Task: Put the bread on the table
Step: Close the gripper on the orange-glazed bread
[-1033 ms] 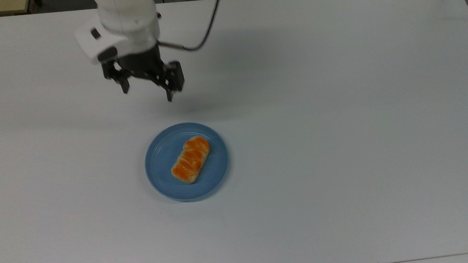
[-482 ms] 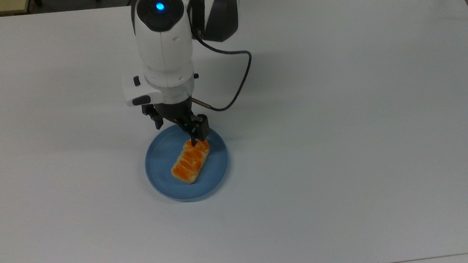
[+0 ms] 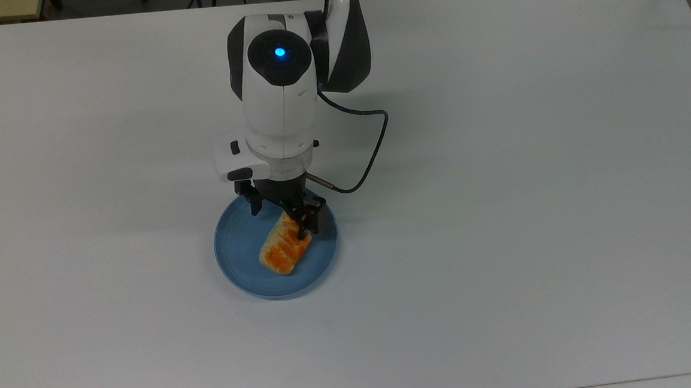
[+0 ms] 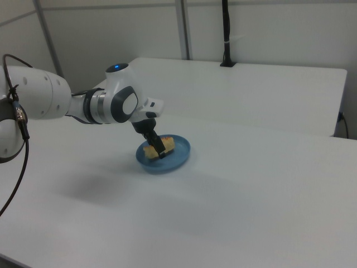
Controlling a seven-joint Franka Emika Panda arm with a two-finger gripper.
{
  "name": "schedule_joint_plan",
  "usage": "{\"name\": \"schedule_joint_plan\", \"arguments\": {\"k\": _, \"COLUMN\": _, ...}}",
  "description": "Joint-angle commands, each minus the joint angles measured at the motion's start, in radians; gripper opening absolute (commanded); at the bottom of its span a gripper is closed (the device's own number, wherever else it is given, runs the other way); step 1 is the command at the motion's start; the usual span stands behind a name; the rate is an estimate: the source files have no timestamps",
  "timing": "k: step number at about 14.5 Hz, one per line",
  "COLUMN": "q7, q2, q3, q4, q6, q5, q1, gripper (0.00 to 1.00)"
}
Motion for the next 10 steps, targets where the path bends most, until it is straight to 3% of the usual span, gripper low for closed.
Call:
{"name": "schedule_joint_plan", "arguments": {"k": 1, "q7": 0.031, "q2": 0.012, "q3": 0.014, "q4": 0.014, "q6": 0.012, "q5": -0.014, "q1": -0.016, "gripper": 0.25}}
{"name": "schedule_joint_plan", "arguments": {"k": 2, "q7": 0.033, "q2": 0.012, "q3": 0.014, "q4": 0.014, "q6": 0.012, "q5": -0.013, "q1": -0.019, "gripper": 0.01}}
{"name": "schedule_joint_plan", "arguments": {"k": 7, "q7": 0.031, "q2": 0.002, "q3": 0.014, "q4": 0.016, "q6": 0.011, "q5": 0.012, "q1": -0.029, "gripper": 0.0}}
{"name": "schedule_joint_plan", "arguments": {"k": 10, "q7": 0.014, "q2": -0.055, "q3": 0.016, "q4": 0.014, "q6": -0.002, "q5": 0.015, "q1": -0.036, "gripper": 0.0}}
